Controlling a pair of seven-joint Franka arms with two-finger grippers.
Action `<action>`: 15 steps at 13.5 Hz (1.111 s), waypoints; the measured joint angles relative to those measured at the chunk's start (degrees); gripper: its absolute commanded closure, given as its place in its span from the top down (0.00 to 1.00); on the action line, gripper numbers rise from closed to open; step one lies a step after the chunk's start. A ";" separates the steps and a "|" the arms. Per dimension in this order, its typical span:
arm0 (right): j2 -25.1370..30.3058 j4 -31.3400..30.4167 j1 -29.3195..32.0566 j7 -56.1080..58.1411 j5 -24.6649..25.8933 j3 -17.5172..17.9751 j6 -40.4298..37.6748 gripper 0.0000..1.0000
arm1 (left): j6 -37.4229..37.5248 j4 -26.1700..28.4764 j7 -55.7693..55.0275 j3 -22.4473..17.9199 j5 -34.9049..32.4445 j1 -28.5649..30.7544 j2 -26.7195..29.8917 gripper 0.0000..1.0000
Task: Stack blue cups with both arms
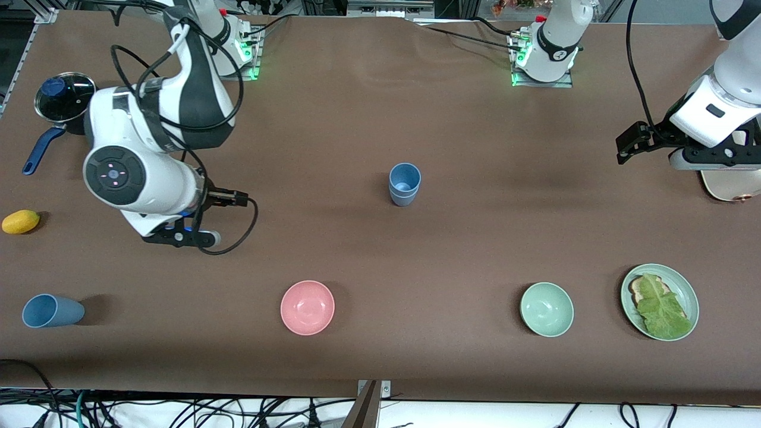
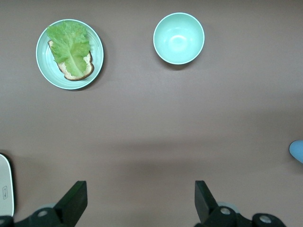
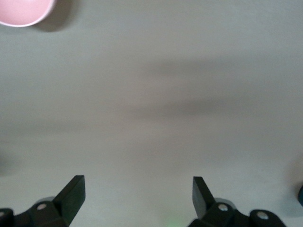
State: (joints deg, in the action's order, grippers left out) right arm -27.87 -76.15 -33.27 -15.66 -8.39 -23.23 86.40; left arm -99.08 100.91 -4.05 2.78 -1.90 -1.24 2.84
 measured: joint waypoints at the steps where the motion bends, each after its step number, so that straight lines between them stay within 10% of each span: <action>1: 1.85 -1.74 2.34 0.16 1.28 1.70 0.52 1.00 | 0.31 0.00 0.00 -0.09 0.00 0.01 0.00 1.00; 7: 22.82 -21.15 29.87 0.64 9.70 28.29 10.35 1.00 | 0.58 -0.55 0.07 -0.21 0.00 0.01 0.08 1.00; 15: 37.17 -25.51 35.82 3.79 9.20 26.79 4.73 1.00 | 1.23 -0.74 0.15 0.03 0.00 0.01 0.22 1.00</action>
State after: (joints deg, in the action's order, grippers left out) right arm 9.30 -101.67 2.55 -11.88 0.82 3.56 91.13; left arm -97.85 100.18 -3.90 2.82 -1.90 -1.23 3.06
